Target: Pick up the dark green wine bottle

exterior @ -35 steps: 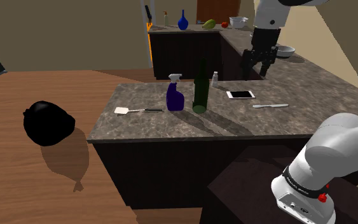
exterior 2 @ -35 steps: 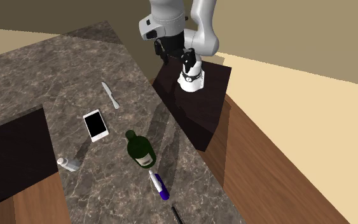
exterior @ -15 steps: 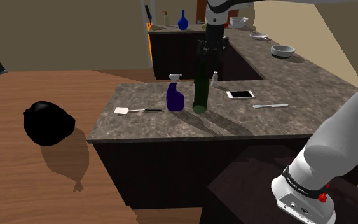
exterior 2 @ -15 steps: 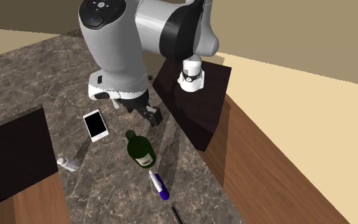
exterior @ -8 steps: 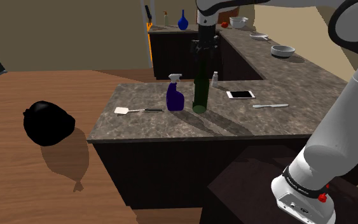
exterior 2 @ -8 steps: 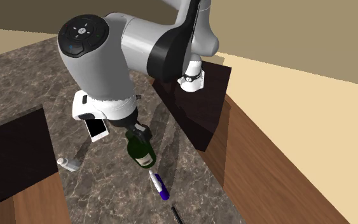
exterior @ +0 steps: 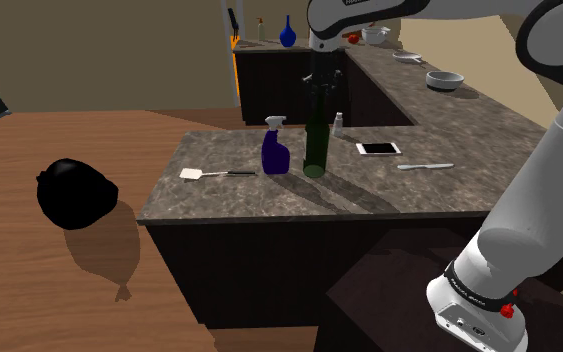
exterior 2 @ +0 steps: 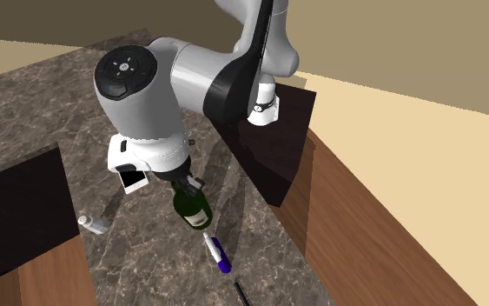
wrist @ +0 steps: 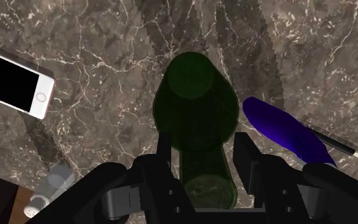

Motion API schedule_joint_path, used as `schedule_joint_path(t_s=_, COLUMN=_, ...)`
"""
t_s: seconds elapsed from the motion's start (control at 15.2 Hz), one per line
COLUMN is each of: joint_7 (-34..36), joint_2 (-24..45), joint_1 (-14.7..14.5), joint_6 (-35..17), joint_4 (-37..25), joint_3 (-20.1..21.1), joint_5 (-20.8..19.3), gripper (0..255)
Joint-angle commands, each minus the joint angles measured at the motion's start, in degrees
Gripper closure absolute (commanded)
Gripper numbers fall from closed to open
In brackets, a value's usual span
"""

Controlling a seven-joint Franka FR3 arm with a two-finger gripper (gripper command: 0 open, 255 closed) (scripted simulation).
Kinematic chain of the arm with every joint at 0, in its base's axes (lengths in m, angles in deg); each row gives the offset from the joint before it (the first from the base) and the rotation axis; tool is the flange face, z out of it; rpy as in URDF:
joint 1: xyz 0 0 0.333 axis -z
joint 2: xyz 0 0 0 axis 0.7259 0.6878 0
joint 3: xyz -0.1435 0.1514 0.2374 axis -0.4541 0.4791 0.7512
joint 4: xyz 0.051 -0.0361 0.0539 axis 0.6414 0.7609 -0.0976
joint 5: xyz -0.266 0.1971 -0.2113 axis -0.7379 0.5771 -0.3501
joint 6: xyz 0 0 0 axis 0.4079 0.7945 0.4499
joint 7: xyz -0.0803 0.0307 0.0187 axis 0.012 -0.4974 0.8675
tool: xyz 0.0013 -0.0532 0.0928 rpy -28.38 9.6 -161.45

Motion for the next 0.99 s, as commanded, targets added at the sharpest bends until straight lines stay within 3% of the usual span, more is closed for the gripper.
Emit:
schedule_joint_path(t_s=0.0, joint_7=0.00, joint_2=-0.01, joint_1=0.00, joint_6=-0.05, joint_4=0.06, joint_3=0.00, joint_5=0.01, gripper=255)
schedule_joint_path(t_s=0.46, joint_7=0.02, joint_2=0.02, joint_1=-0.02, joint_6=-0.06, joint_4=0.04, joint_3=0.01, joint_5=0.01, gripper=255)
schedule_joint_path(t_s=0.92, joint_7=-0.21, joint_2=0.33, joint_1=-0.04, joint_6=5.41, joint_4=-5.74, joint_3=0.03, joint_5=0.06, gripper=255)
